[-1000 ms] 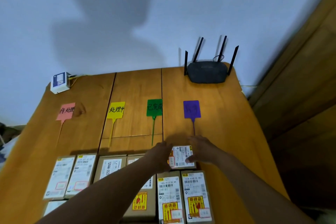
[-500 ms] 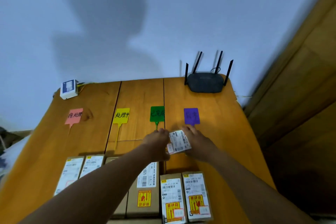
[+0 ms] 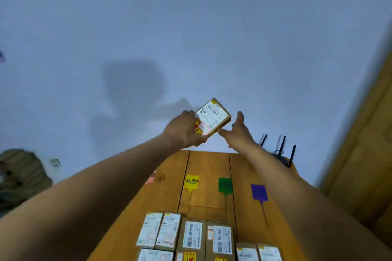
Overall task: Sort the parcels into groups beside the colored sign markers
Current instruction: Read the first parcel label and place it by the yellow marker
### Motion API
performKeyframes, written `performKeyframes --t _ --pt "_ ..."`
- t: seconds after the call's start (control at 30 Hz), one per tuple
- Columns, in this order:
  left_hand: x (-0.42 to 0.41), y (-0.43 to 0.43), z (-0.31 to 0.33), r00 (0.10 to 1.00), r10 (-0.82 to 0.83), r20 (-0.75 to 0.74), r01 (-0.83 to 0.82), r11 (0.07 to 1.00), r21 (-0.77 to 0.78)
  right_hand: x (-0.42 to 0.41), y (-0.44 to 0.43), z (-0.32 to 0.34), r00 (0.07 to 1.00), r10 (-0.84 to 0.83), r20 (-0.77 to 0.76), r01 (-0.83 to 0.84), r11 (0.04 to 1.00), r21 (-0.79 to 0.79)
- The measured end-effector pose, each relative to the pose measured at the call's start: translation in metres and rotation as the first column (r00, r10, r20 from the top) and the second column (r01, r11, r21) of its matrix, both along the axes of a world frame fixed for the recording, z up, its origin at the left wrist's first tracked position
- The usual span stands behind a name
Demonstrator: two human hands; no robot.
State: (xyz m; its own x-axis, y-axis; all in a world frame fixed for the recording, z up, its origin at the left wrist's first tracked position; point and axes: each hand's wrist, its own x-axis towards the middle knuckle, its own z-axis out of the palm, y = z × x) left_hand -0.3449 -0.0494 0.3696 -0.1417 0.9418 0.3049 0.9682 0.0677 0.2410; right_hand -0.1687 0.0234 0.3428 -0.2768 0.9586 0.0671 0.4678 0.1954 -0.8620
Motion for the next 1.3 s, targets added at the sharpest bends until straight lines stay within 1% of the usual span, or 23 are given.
performKeyframes --t 0.07,0.17,0.23,0.3,0.43,0.6,0.67,0.73,0.8,0.9,1.07,1.3 --pt "-0.021 -0.031 0.035 0.999 0.011 0.036 -0.015 0.994 0.104 -0.026 -0.031 0.038 0.990 0.037 -0.135 -0.042 0.998 -0.037" --pt "-0.046 -0.066 0.072 0.995 0.005 0.098 -0.027 0.974 0.226 -0.062 -0.075 0.082 0.950 0.130 -0.285 -0.138 0.990 -0.006" --pt "-0.060 -0.087 0.089 0.989 -0.016 0.148 -0.030 0.952 0.304 -0.081 -0.101 0.106 0.916 0.182 -0.357 -0.187 0.982 0.021" --pt "-0.071 -0.106 0.100 0.978 -0.041 0.203 -0.038 0.928 0.371 -0.095 -0.119 0.122 0.894 0.198 -0.403 -0.196 0.979 0.046" --pt "-0.081 -0.132 0.111 0.950 -0.132 0.282 -0.017 0.881 0.472 -0.111 -0.143 0.140 0.873 0.171 -0.457 -0.140 0.985 0.102" --pt "-0.086 -0.149 0.117 0.903 -0.219 0.370 -0.004 0.857 0.516 -0.122 -0.163 0.146 0.840 0.142 -0.524 -0.102 0.989 0.103" --pt "-0.085 -0.154 0.120 0.870 -0.257 0.421 -0.002 0.852 0.524 -0.124 -0.166 0.147 0.825 0.130 -0.551 -0.084 0.991 0.108" --pt "-0.086 -0.158 0.123 0.803 -0.296 0.518 -0.021 0.854 0.520 -0.126 -0.170 0.149 0.814 0.128 -0.566 -0.066 0.990 0.128" --pt "-0.089 -0.158 0.124 0.705 -0.337 0.624 -0.041 0.859 0.510 -0.126 -0.175 0.151 0.812 0.136 -0.568 -0.055 0.986 0.157" --pt "-0.090 -0.158 0.125 0.574 -0.379 0.726 -0.062 0.864 0.499 -0.121 -0.184 0.153 0.792 0.144 -0.593 -0.045 0.983 0.179" --pt "-0.076 -0.168 0.115 0.390 -0.448 0.804 -0.089 0.851 0.517 -0.105 -0.203 0.151 0.708 0.168 -0.686 -0.081 0.984 0.158" --pt "-0.059 -0.208 0.074 0.242 -0.472 0.847 -0.211 0.827 0.521 -0.089 -0.230 0.114 0.706 0.223 -0.672 -0.155 0.975 0.161"
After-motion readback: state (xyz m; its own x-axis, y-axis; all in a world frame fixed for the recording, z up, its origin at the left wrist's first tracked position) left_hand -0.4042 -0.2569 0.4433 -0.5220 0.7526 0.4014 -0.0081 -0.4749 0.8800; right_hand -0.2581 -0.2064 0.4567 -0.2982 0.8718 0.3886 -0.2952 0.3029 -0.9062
